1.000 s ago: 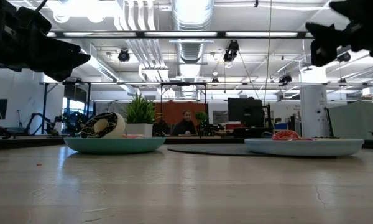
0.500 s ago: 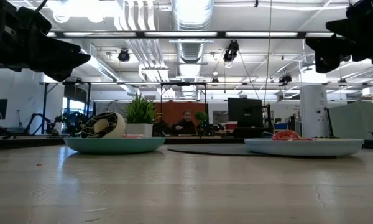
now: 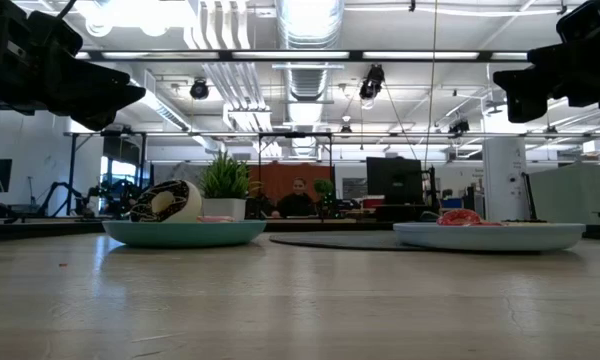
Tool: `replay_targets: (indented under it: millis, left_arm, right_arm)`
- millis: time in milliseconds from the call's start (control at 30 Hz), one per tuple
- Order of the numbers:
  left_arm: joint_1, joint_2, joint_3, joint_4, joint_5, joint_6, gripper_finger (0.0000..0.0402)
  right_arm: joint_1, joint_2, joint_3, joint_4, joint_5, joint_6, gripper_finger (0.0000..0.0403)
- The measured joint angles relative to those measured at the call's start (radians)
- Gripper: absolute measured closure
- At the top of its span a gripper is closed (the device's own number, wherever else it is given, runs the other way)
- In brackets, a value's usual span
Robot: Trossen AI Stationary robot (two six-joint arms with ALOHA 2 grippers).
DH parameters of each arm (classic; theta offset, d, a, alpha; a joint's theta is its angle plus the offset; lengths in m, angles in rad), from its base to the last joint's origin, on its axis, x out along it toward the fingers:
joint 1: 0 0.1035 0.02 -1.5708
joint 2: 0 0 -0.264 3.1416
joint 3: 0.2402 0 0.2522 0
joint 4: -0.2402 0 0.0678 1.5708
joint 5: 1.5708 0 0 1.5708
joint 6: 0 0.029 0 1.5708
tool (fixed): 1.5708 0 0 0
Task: Pick & Place donuts
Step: Return to Home Position
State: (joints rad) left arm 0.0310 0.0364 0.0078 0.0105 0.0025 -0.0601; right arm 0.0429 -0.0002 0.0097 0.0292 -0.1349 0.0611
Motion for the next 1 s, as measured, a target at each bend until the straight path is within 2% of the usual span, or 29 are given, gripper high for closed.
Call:
replay_targets:
  millis: [1000]
  left_arm:
    - [0.0,0.0,0.0,0.005,0.0,0.0,0.0248]
  right_arm:
    - [0.0,0.035,0.0,0.001,0.003,-0.009,0.0188]
